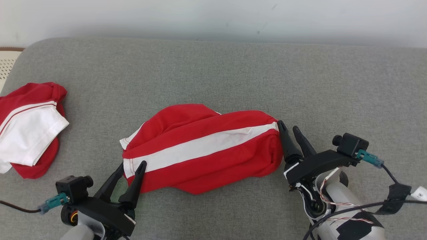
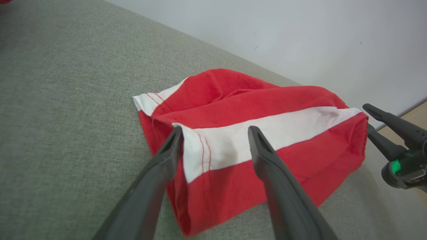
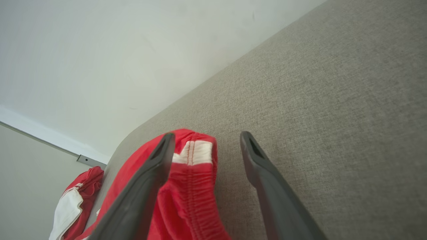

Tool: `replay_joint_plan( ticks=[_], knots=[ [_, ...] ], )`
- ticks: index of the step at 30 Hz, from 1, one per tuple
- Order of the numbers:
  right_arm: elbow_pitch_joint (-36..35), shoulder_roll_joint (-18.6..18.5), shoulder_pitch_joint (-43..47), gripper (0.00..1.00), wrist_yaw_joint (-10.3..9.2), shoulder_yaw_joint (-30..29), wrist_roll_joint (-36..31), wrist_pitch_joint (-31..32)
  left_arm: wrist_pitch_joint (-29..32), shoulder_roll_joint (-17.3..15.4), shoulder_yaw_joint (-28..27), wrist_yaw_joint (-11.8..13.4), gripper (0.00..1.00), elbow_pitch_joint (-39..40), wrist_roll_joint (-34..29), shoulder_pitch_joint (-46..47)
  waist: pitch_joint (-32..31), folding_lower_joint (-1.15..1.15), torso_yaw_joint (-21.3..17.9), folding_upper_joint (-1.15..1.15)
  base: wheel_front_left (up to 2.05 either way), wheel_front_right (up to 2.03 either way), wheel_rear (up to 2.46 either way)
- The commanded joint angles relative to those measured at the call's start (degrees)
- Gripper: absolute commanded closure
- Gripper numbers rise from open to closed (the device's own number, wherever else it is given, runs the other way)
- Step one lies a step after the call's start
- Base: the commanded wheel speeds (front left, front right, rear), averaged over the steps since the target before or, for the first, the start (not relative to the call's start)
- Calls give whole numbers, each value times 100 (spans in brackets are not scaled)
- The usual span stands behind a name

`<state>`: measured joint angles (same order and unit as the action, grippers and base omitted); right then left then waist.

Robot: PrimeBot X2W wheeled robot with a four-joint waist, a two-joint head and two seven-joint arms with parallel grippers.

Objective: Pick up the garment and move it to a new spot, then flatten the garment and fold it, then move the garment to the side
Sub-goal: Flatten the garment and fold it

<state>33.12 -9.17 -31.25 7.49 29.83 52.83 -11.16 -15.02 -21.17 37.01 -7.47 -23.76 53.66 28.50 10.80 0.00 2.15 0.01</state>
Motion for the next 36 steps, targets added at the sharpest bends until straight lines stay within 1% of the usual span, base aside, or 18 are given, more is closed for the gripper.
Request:
replay_joint_plan(
  ticks=[1, 4, 9, 15, 18, 22, 23, 24, 25, 26, 29, 30, 32, 33, 34, 36],
  knots=[
    [-41, -64, -95, 0, 0, 78, 235, 82, -24, 3, -24, -2, 0, -6, -57, -36, 5, 0, -5, -1, 0, 0, 0],
    [-109, -123, -127, 0, 0, 146, 486, 224, -24, 16, -22, -2, 0, -17, -57, -32, 9, 0, -5, -1, 0, 0, 0],
    [-233, -352, -255, 0, 0, 314, 988, 545, -24, 38, -14, -2, 0, -35, -46, -3, 19, 0, 3, -1, 0, 0, 0],
    [-333, -556, -242, 0, 0, 501, 1700, 1183, -24, 43, -28, -2, 0, -46, -46, 14, 17, 0, -1, -1, 0, 0, 0],
    [-403, -630, -271, 0, 0, 567, 1873, 1318, -24, 44, -36, -2, 0, -34, -54, 12, 16, 0, -7, -1, 0, 0, 0],
    [-477, -683, -254, 0, 0, 624, 2048, 1330, -24, 54, -42, -2, 0, -30, -64, 0, 11, 0, -9, -1, 0, 0, 0],
    [-484, -686, -226, 10, 0, 645, 2097, 1366, -24, 59, -42, -2, 0, -31, -66, -7, 7, 0, -6, -1, 0, 0, 0],
    [-477, -701, -208, 17, 0, 667, 2129, 1391, -24, 62, -45, -2, 0, -34, -69, -13, 4, 0, -4, -1, 0, 0, 0],
    [-477, -712, -198, 29, 0, 687, 2177, 1423, -24, 65, -46, -2, 0, -35, -71, -19, 3, 0, 0, -1, 0, 0, 0],
    [-481, -708, -184, 33, 0, 691, 2249, 1452, -24, 70, -46, -2, 0, -37, -70, -22, 2, 0, 4, -1, 0, 0, 0],
    [-483, -716, -200, 33, 0, 702, 2376, 1445, -24, 64, -45, -2, 0, -36, -69, -18, 12, 0, 15, -1, 0, 0, 0],
    [-472, -733, -234, 31, 0, 723, 2350, 1426, -24, 61, -39, -2, 0, -33, -69, -10, 21, 0, 19, -1, 0, 0, 0],
    [-448, -723, -277, 32, 0, 759, 2391, 1425, -24, 51, -20, -2, 0, -29, -69, 15, 39, 0, 27, -1, 0, 0, 0],
    [-435, -724, -306, 34, 0, 778, 2374, 1402, -24, 45, -12, -2, 0, -28, -70, 25, 46, 0, 31, -1, 0, 0, 0],
    [-429, -723, -328, 42, 0, 803, 2370, 1391, -24, 46, -13, -2, 0, -28, -55, 31, 52, 0, 33, -1, 0, 0, 0],
    [-415, -704, -344, 51, 0, 826, 2424, 1371, -24, 42, -1, -2, 0, -28, -26, 33, 59, 0, 40, -1, 0, 0, 0]
  ],
)
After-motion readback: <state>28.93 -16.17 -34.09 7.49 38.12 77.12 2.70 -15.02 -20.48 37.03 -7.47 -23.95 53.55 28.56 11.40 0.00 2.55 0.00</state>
